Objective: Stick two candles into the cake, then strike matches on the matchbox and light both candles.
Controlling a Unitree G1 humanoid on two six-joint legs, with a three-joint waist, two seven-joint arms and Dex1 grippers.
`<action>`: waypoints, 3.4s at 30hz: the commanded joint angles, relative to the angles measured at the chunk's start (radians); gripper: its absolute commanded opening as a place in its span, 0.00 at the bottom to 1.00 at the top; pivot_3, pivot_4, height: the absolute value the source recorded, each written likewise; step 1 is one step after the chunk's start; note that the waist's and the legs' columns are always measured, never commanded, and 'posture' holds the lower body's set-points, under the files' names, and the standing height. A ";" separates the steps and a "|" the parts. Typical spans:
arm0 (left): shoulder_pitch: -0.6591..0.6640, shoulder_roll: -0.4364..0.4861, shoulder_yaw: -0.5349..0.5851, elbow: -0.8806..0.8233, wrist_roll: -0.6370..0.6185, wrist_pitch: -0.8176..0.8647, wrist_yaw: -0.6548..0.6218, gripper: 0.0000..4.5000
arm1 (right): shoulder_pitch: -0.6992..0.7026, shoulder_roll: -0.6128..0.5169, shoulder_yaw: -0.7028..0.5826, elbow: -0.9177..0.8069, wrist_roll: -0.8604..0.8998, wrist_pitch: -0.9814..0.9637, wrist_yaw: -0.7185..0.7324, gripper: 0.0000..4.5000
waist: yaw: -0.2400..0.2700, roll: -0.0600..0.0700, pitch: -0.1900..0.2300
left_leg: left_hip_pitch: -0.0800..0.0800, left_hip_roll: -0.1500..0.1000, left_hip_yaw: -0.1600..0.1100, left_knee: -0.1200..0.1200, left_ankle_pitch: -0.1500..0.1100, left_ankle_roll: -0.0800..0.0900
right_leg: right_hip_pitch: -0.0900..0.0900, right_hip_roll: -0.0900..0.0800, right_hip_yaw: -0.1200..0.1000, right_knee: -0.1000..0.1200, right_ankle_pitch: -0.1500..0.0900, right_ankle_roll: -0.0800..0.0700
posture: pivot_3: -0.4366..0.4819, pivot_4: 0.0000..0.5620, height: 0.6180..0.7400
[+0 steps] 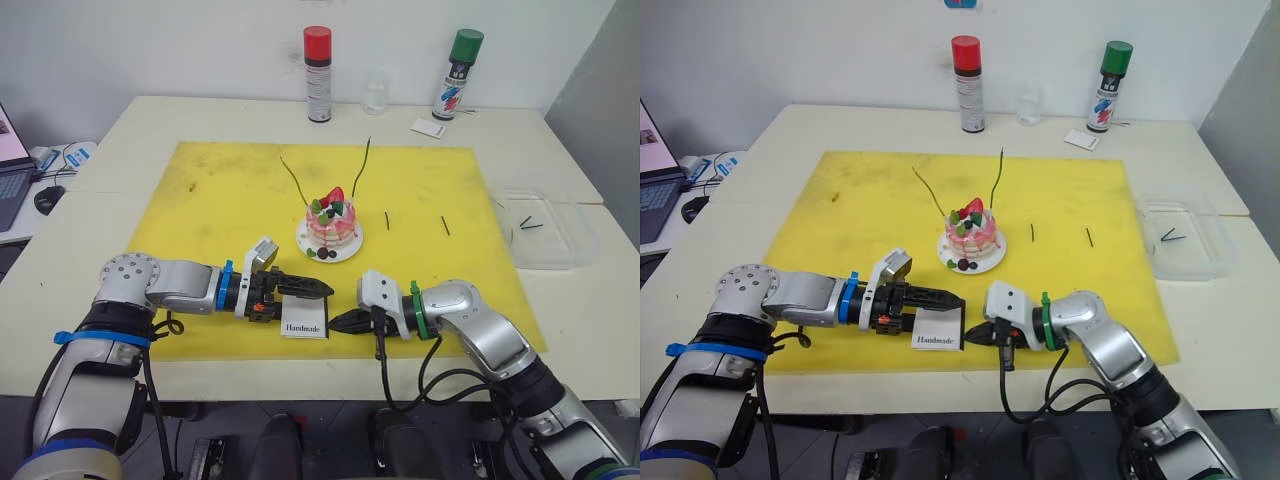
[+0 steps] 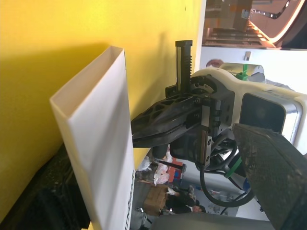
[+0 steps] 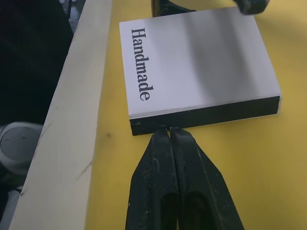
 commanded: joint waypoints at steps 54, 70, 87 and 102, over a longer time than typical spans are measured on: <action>0.562 -0.067 0.289 -1.131 0.410 -0.605 -0.133 0.00 | 0.029 0.232 -0.333 0.114 -0.136 -0.210 -0.789 0.34 | 0.001 0.000 0.000 | -0.001 0.001 0.004 0.001 0.000 0.000 | -0.001 0.000 0.004 -0.001 0.000 -0.002 | 0.48 0.27 1.00; 0.560 -0.118 0.249 -1.156 0.448 -0.699 -0.061 0.00 | -0.168 0.370 -0.354 0.497 -0.211 -0.279 -1.008 0.34 | -0.002 0.000 0.000 | -0.001 0.001 0.003 0.001 0.000 0.001 | -0.001 0.000 0.003 -0.001 0.004 -0.002 | 0.48 0.27 1.00; 0.540 -0.127 0.238 -1.171 0.437 -0.733 -0.021 0.00 | -0.295 0.430 -0.416 0.735 -0.200 -0.261 -1.143 0.34 | -0.004 0.000 0.000 | 0.000 0.001 0.002 0.002 0.001 0.001 | 0.001 0.000 0.002 -0.001 0.004 -0.001 | 0.48 0.27 1.00; 0.564 -0.139 0.209 -1.204 0.458 -0.748 -0.008 0.00 | -0.273 0.466 -0.462 0.820 -0.155 -0.222 -1.157 0.00 | -0.004 -0.004 -0.004 | 0.012 0.001 0.001 0.001 0.001 0.001 | 0.013 0.000 0.002 -0.003 -0.001 -0.006 | 0.48 0.27 1.00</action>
